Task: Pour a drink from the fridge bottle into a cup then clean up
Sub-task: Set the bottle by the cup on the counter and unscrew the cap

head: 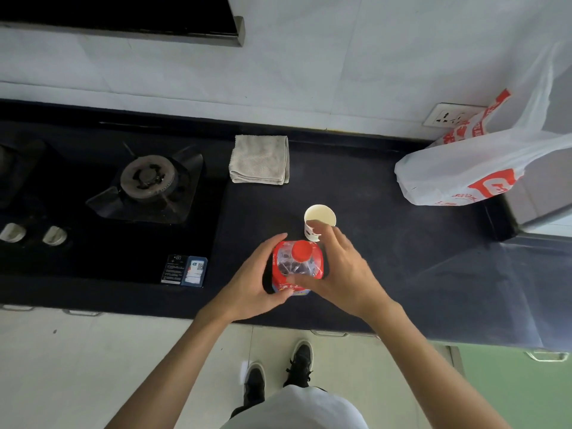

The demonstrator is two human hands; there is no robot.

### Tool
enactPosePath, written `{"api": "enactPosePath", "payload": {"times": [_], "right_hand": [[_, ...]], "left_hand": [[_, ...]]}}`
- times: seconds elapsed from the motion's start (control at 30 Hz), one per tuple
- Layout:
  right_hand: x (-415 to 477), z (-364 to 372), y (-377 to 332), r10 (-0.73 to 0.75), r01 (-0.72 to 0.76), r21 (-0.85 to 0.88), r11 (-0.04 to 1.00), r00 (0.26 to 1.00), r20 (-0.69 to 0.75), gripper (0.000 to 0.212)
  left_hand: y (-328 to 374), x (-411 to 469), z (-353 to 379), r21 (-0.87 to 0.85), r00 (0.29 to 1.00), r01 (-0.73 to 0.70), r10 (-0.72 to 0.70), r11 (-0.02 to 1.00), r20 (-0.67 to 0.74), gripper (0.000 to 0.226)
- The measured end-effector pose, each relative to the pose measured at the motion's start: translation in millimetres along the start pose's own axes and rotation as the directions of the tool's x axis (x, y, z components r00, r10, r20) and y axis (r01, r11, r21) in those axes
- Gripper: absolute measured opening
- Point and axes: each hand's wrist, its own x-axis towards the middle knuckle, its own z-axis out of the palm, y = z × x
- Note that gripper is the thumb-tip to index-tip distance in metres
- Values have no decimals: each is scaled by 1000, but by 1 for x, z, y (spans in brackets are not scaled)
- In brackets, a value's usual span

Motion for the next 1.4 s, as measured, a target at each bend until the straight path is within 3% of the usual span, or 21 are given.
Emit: {"api": "enactPosePath", "payload": {"times": [0.17,0.33,0.43,0.6,0.8,1.0,1.13,1.2,1.27,1.4], "right_hand": [[14,-22,-33,8,-23,-397,918,999,-40,54],[26,-24,-48,44,-25,-589,808,999,18,59],[26,-19,-57,49,-51,-650,758,999,-20,57],[22,-12,-57,85,-111,-624,774,994,-71,56],[23,-12,-43,1,5,-524,851,1000,11,54],[27,-28,-40,-157,249,-591,768,967,203,51],[29,-41,-42,-278,419,-631,653,908,315,42],[31,-45,-44,-298,487,-623,612,872,388,38],[32,-49,-47,-278,507,-585,633,854,439,41],[27,-46,-47,-311,429,-551,716,902,299,37]], "left_hand": [[13,8,1,77,992,-100,105,992,-64,90],[11,13,4,67,989,-98,104,993,-102,76],[6,14,7,78,986,-103,112,992,-120,75],[5,15,8,49,985,-109,115,993,-128,71],[4,15,7,8,983,-132,132,991,-130,68],[-1,16,9,12,979,-143,143,990,-143,72],[-7,19,10,34,978,-152,155,988,-136,73],[-10,20,10,28,980,-148,150,989,-128,73],[-10,19,11,29,981,-142,144,989,-126,72],[-4,17,8,3,980,-146,145,989,-136,71]]}}
